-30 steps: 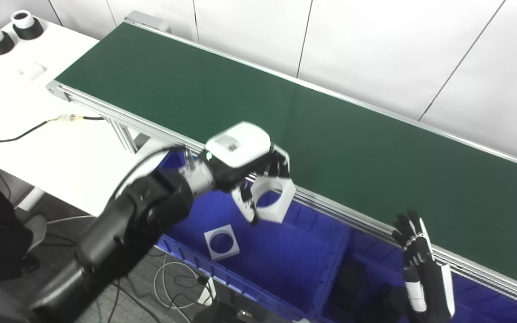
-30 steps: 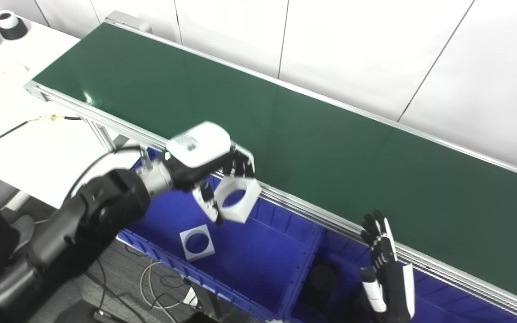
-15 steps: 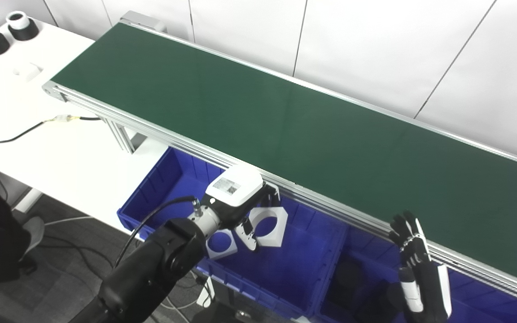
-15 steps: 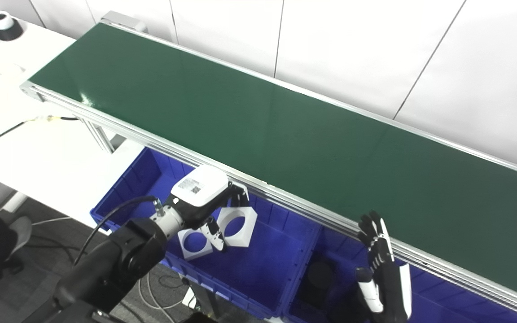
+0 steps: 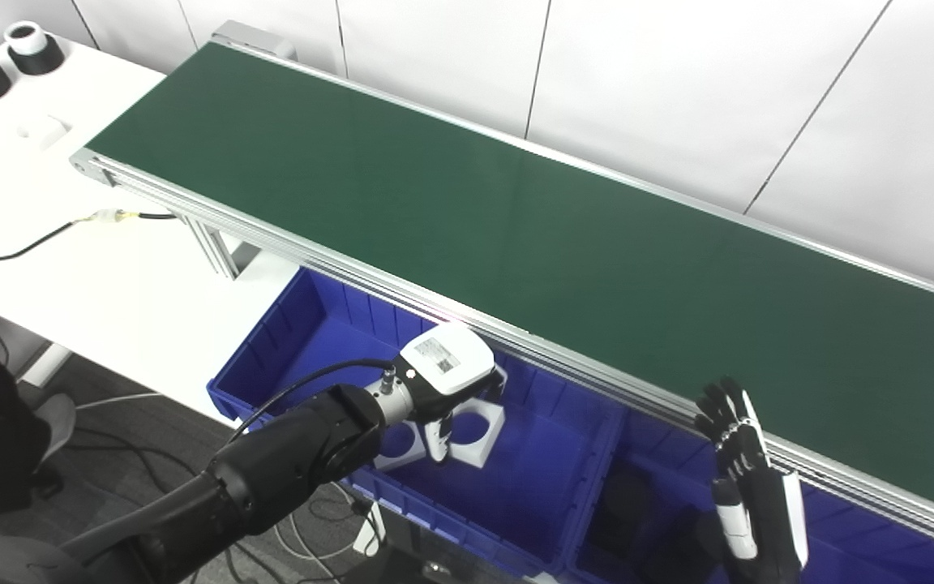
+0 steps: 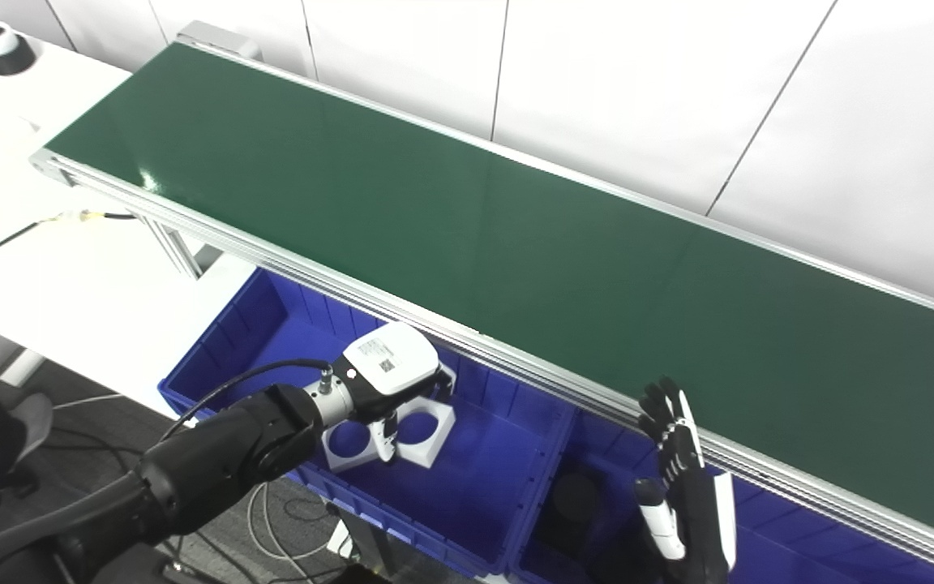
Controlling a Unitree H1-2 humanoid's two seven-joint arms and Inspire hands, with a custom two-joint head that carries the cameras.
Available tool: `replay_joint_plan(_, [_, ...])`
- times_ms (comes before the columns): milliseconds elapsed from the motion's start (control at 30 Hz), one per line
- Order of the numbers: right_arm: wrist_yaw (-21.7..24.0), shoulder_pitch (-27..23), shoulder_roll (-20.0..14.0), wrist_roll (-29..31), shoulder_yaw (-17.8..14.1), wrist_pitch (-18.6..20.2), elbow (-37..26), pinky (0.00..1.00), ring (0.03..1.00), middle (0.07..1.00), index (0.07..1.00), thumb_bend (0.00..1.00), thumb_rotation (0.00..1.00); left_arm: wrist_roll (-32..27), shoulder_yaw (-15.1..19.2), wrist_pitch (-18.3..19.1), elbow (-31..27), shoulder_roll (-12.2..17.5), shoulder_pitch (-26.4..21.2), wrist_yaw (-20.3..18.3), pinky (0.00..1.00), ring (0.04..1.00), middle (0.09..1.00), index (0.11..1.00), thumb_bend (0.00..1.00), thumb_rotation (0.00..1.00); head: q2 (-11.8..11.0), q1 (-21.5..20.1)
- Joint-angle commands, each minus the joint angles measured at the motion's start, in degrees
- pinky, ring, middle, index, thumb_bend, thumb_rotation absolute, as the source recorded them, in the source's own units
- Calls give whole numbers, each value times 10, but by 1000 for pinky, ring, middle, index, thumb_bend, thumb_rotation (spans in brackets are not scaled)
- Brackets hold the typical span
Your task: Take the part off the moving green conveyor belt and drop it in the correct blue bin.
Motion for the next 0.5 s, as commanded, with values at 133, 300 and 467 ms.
replay_joint_plan(133, [-2, -3, 5, -5, 0, -29, -22, 861, 901, 914, 959, 819, 898, 14, -18, 8, 29, 10, -40, 30, 335, 380, 476, 537, 499, 0, 0, -1])
replay_joint_plan(300, [0, -1, 6, -5, 0, -29, -25, 857, 899, 915, 958, 820, 893, 15, -28, 17, 33, 18, -43, 14, 329, 393, 482, 521, 501, 0, 0, -2])
replay_joint_plan(467, [2, 0, 6, -5, 0, -28, -27, 866, 907, 918, 961, 833, 893, 8, -31, 19, 21, 25, -39, -3, 382, 404, 502, 529, 502, 0, 0, -2])
